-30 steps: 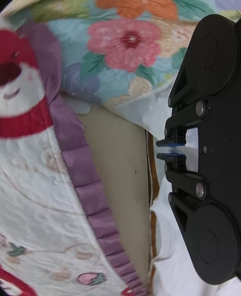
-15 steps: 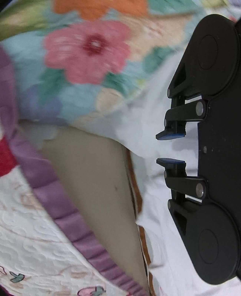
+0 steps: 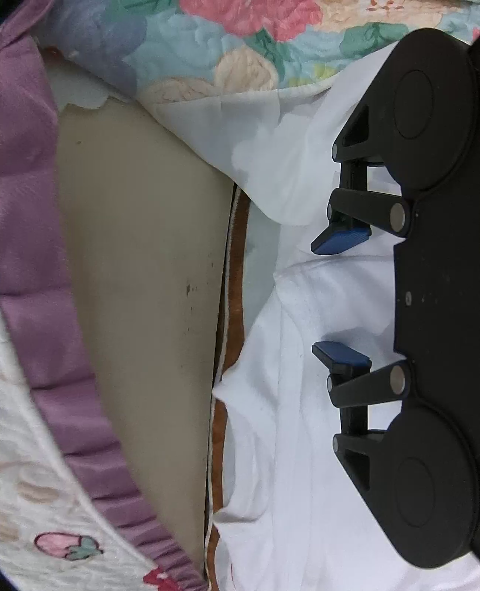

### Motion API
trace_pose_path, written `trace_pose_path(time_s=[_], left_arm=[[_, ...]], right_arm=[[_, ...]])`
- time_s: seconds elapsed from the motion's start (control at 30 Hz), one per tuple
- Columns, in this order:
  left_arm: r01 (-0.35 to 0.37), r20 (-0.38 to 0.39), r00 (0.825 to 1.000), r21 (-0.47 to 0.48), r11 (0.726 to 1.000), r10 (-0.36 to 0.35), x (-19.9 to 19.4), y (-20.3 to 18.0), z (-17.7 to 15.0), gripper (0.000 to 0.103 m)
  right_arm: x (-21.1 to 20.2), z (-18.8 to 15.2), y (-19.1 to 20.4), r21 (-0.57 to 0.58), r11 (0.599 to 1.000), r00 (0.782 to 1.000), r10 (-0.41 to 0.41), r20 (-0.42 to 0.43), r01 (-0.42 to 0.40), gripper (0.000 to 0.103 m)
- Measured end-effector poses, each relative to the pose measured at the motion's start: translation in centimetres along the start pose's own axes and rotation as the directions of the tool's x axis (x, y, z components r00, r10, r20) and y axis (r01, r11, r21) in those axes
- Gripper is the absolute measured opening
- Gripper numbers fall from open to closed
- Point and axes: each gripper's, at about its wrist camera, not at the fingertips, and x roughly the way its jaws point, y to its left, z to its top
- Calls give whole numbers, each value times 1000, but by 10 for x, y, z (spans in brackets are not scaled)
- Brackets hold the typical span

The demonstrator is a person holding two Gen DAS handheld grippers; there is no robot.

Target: Fold clothes

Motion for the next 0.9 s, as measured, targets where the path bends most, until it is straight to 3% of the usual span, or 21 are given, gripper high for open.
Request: trace_pose_path(time_s=[0.07,0.17,0.2,0.23,0.27,0.4,0.47,0.57,0.63,0.8,0.83,0.9], left_arm=[[36,-5,999,-14,999,-36,1,-2,0,20],[33,-8,999,-28,999,-33,6,-3,-2,25],[21,-10,1000,-23,1000,-22,8,-4,-3,25],[9,-14,1000,-17,1000,-9,9,-5,-4,25],[0,-12,1000,-16,1000,0,10,-4,-5,25],[-17,12,1000,13,1000,16,11,-7,-5,27],[-18,24,1000,56,998,17,12,-11,-6,33],[20,5,1000,103,994,-21,17,-15,-8,45],[56,-32,998,115,992,-53,23,-17,-11,46],[29,-24,999,67,997,-27,36,-17,-13,49],[34,-17,999,38,999,-33,37,-14,-12,46],[54,2,999,-32,998,-54,34,-6,-8,14]], right_arm=[[3,-2,0,3,1000,1000,-26,13,26,62],[5,-5,0,-2,999,999,-40,35,40,59],[3,-5,1,-11,1000,999,-26,44,26,49],[2,-4,1,-20,1000,999,-11,53,12,6],[0,-4,2,-30,1000,998,3,62,-1,6],[-33,1,0,47,998,972,-49,231,39,6],[-40,1,-4,74,995,963,-87,256,70,6],[-36,1,-9,82,993,970,-104,219,88,6],[-33,0,-9,81,992,973,-109,204,94,6],[-23,-2,-10,90,992,977,-101,190,85,6],[-22,-3,-13,97,992,977,-95,191,78,6],[-22,-4,-19,116,991,977,-81,196,59,6]])
